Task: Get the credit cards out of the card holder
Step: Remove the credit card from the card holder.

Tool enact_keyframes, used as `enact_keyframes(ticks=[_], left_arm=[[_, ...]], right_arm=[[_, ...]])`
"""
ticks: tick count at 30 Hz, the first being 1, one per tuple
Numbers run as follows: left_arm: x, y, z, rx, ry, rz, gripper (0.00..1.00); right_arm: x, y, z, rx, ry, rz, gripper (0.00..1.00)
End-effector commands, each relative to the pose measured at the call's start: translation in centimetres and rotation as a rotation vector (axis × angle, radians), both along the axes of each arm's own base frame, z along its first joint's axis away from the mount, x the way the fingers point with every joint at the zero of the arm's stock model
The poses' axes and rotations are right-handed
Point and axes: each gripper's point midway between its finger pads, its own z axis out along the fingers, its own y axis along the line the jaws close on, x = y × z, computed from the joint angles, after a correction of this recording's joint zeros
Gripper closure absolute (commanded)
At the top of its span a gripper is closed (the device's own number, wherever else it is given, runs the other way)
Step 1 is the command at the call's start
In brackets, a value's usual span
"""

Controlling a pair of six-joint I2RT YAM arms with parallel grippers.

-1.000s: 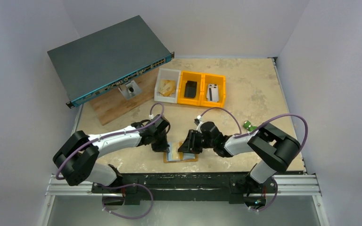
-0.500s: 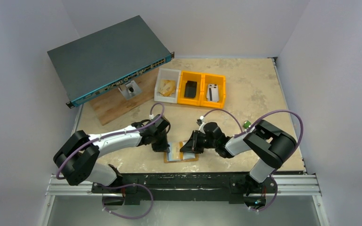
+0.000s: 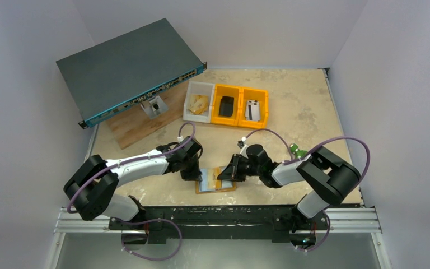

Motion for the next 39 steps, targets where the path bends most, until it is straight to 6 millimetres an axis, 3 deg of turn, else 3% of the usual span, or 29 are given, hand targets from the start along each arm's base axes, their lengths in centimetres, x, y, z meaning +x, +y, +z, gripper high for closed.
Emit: enact_keyframes(ticks=[1, 13, 21, 29, 32, 39], left_arm=[[-2.3, 4.5, -3.4, 0.204, 0.083, 0.026, 1.00], [-1.6, 3.5, -2.3, 0.161, 0.053, 0.000, 1.00], [-0.5, 2.2, -0.7, 0.109, -0.001, -0.040, 1.00], [0.3, 0.7, 2.1, 0.033, -0.068, -0.092, 1.00], [0.6, 0.3, 3.7, -0.003, -0.111, -0.108, 0.92], [1.0, 0.7, 6.9, -0.029, -0.188, -0.113, 0.61]], right_arm=[[0.5, -1.2, -0.7, -0.070, -0.027, -0.019, 1.00], [0.7, -2.5, 0.2, -0.115, -0.059, -0.022, 1.00], [1.5, -2.5, 2.2, -0.112, -0.103, -0.028, 1.00], [1.8, -2.1, 4.6, -0.087, -0.141, -0.013, 1.00], [2.0, -1.9, 5.3, -0.081, -0.153, -0.010, 1.00], [2.3, -1.2, 7.3, -0.033, -0.173, -0.005, 1.00]])
